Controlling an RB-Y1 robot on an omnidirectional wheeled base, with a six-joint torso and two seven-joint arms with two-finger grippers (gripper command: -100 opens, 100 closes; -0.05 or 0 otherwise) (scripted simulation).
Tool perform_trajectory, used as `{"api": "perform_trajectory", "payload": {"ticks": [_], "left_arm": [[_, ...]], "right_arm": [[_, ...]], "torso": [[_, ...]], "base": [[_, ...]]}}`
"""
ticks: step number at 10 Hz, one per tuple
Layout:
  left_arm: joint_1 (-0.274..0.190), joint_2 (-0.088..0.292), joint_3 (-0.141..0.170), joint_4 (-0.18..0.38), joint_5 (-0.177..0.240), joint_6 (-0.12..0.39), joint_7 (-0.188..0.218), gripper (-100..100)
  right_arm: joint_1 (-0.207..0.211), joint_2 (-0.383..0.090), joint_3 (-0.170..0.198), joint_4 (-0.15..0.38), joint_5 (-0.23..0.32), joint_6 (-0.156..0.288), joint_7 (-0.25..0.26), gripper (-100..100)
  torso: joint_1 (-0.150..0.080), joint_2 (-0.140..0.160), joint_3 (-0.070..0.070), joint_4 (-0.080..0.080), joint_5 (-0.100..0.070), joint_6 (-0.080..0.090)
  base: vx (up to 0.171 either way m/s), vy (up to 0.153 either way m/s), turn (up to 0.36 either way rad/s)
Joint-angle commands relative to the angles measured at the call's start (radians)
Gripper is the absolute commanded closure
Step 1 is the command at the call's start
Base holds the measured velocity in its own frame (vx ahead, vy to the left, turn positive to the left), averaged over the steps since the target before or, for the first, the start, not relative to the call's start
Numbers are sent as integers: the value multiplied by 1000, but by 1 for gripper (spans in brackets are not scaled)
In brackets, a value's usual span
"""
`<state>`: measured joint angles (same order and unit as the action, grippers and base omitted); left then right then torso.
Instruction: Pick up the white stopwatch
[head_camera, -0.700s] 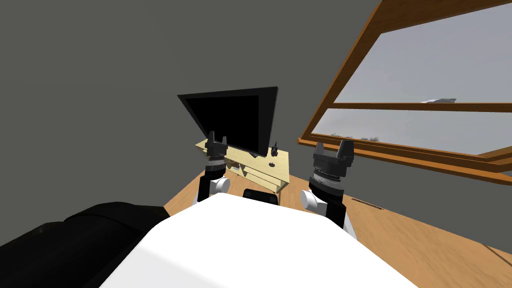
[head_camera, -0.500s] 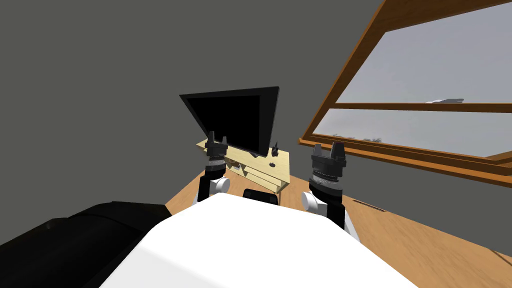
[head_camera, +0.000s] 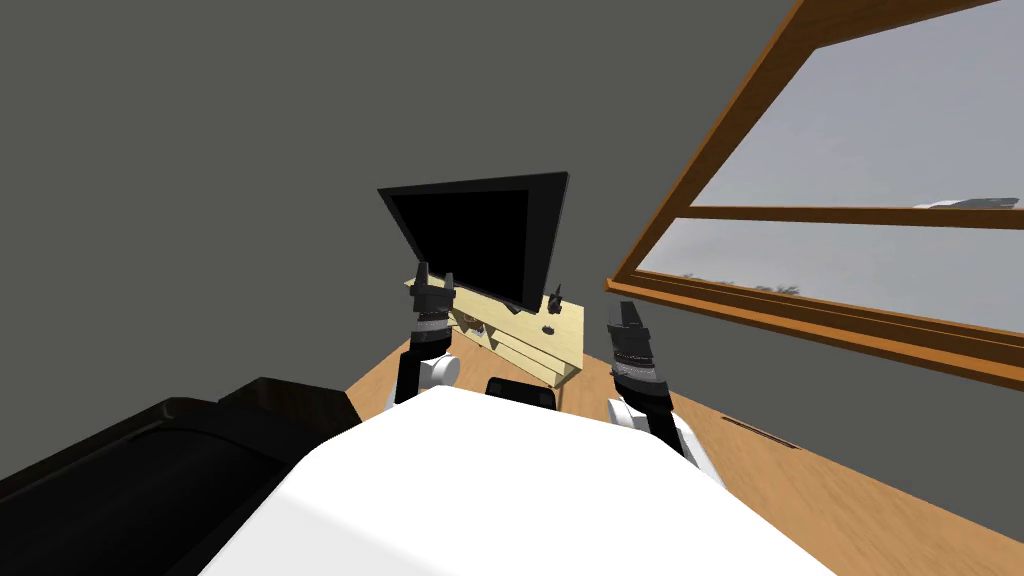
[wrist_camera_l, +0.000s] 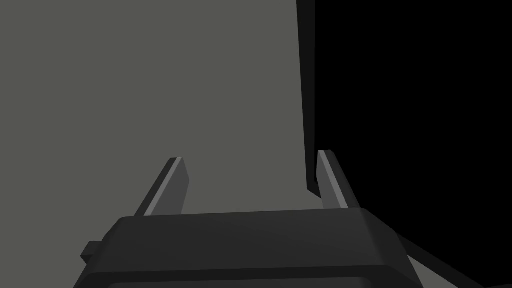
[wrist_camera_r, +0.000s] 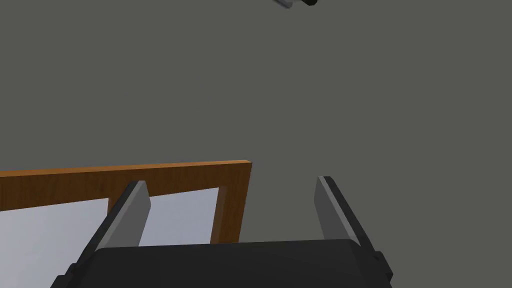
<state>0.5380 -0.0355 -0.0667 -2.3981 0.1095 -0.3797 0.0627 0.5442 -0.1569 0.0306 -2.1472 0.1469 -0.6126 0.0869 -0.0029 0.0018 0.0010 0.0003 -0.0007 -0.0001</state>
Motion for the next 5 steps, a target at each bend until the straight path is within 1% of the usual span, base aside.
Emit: {"api": "perform_trajectory", "payload": {"ticks": [1,2,3,5], "left_arm": [[0,0,0,0,0,0,0,0],[0,0,0,0,0,0,0,0],[0,0,0,0,0,0,0,0],[0,0,0,0,0,0,0,0]], "right_arm": [[31,-33,10,50,47,3,20,-100],[31,-33,10,54,47,3,20,-100],[50,-54,14,91,77,4,31,-100],[92,-94,23,161,143,8,55,-100]], "torso": [[0,0,0,0,0,0],[-1,0,0,0,0,0],[0,0,0,0,0,0],[1,0,0,0,0,0]], "base": [[-32,-45,180],[-17,-31,50],[-16,-23,113],[-33,-29,215]]}}
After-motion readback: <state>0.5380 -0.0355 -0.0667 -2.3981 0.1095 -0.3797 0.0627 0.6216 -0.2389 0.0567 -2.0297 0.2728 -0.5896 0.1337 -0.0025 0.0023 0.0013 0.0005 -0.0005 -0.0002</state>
